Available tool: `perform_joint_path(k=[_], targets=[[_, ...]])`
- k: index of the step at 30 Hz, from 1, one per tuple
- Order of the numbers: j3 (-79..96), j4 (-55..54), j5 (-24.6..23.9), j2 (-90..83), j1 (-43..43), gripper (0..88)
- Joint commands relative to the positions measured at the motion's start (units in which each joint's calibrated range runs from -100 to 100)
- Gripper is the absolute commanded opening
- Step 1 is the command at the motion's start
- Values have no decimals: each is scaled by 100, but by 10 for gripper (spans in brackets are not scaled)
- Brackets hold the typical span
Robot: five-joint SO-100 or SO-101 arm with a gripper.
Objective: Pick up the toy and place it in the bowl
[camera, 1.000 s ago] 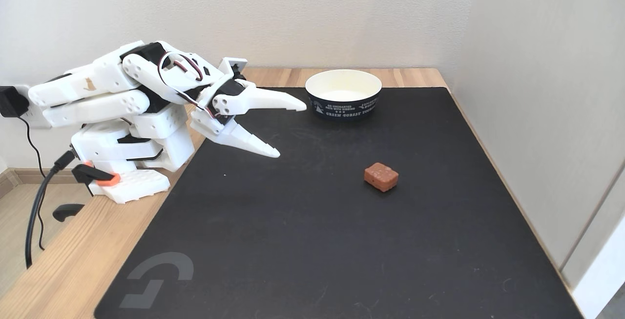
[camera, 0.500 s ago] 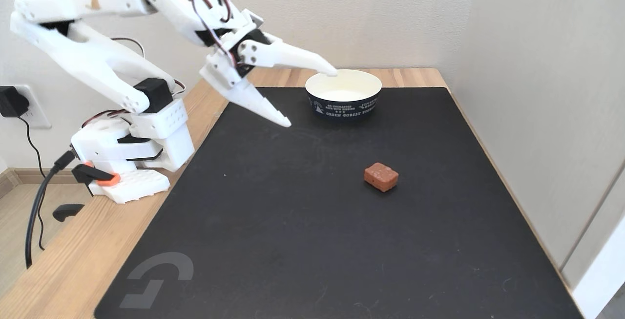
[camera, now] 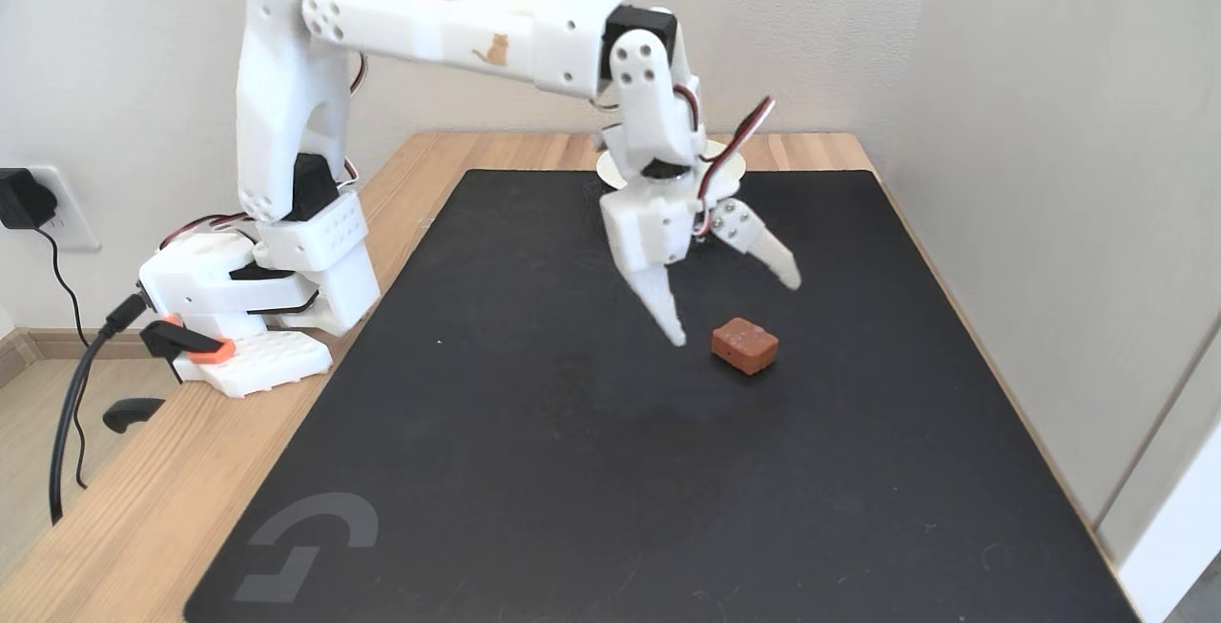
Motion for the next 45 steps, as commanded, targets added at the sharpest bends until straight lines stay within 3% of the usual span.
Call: perform_joint_path(k=[1,11,17,39,43,45], targets=[[-509,-8,32,732,-139,396],[-825,-610,32,1783,-222,396],[-1329,-584,-15,2116,-373,237],[-1248,-93,173,2158,-757,227],[-1239,-25,157,2158,-749,36],[-1239,-25,157,2174,-749,26]])
